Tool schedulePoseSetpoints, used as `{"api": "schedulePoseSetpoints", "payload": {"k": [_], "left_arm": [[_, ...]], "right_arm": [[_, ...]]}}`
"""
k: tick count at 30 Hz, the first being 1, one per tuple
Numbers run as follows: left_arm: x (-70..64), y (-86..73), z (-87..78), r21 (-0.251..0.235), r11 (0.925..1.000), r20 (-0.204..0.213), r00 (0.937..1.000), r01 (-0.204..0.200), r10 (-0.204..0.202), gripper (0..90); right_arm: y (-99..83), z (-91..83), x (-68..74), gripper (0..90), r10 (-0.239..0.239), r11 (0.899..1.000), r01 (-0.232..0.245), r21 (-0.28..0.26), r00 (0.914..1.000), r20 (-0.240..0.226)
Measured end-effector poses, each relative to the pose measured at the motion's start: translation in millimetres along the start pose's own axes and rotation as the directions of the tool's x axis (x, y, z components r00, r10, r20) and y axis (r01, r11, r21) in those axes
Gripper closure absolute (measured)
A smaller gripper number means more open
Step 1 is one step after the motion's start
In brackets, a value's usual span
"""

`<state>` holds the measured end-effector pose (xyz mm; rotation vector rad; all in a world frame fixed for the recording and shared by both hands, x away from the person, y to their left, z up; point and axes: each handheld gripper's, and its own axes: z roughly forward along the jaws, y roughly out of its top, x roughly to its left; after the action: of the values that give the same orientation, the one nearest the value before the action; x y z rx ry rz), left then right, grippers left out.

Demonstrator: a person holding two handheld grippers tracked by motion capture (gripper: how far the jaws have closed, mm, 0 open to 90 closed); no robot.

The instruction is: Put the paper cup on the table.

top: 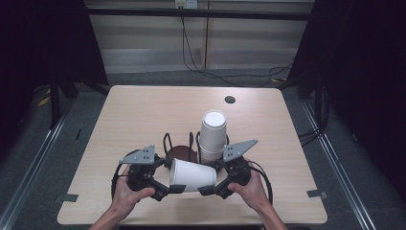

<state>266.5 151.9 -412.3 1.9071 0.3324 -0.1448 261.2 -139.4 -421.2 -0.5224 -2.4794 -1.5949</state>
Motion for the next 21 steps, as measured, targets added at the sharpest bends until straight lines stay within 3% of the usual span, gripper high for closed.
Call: {"api": "schedulePoseSetpoints", "payload": {"k": [10,13,18,21], "left_arm": [[1.7,0.2,-5.6,0.036,0.9992,-0.026,0.9996,0.015,-0.014,13.4],[2.5,-1.5,-7.2,0.060,0.9981,-0.041,0.9991,0.016,-0.013,13.4],[3.7,-1.8,-10.4,0.074,0.9971,-0.053,0.9984,0.021,-0.017,13.4],[4.9,-1.2,-12.3,0.093,0.9954,-0.059,0.9981,0.024,-0.019,13.4]], "right_arm": [[-0.8,-10.3,0.9,14.3,-0.002,0.999,0.004,-0.032,0.9977,0.068],[-0.5,-13.4,2.3,14.3,-0.021,0.999,0.025,-0.033,0.9931,0.115],[-2.7,-17.9,1.8,14.3,-0.003,0.999,0.011,-0.050,0.9865,0.164],[-2.9,-19.2,1.4,14.3,0.001,0.999,0.010,-0.049,0.9775,0.211]]}}
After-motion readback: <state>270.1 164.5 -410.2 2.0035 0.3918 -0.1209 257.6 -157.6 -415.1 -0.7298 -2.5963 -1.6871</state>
